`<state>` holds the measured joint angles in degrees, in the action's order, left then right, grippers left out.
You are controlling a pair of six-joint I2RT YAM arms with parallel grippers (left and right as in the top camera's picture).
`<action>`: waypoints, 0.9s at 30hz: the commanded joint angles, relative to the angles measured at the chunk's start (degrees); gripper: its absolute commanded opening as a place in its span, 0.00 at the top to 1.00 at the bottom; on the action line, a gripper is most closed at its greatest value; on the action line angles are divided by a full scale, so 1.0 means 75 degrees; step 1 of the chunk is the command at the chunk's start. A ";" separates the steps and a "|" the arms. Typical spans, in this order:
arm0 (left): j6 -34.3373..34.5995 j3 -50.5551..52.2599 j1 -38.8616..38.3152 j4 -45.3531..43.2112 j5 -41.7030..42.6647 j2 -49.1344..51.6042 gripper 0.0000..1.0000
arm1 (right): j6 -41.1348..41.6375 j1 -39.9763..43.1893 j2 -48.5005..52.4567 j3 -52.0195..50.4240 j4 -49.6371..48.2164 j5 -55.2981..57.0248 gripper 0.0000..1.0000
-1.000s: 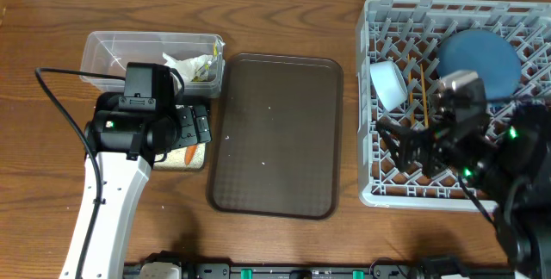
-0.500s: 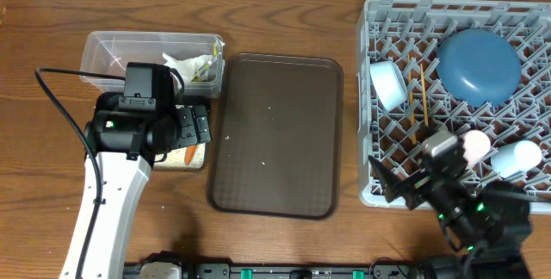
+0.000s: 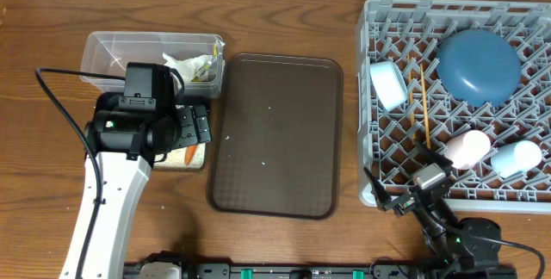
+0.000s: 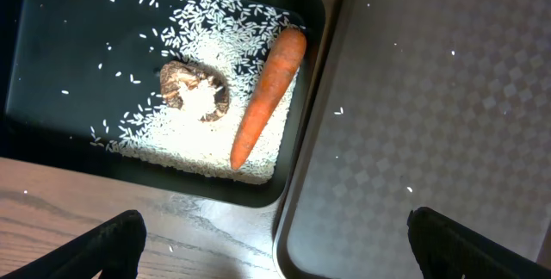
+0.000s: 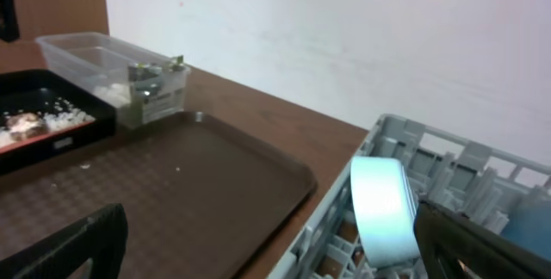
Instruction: Sort waste into correct bins and load items into the dishwasher rack
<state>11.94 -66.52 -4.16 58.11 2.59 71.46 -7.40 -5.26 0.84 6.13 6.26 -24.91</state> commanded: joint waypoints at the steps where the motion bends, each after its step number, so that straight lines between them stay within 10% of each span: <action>1: -0.0076 -0.0070 0.0032 0.0020 -0.0090 -0.0050 0.02 | -0.0041 0.0064 -0.0076 -0.0428 -0.0420 -0.0207 0.01; 27: -0.0076 -0.0070 0.0032 0.0020 -0.0090 -0.0050 0.02 | -0.0052 0.0061 -0.0061 -0.0775 -0.0516 -0.0256 0.01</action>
<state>11.92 -66.52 -4.16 58.11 2.59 71.46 -7.40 -5.26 0.69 0.40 2.15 -26.22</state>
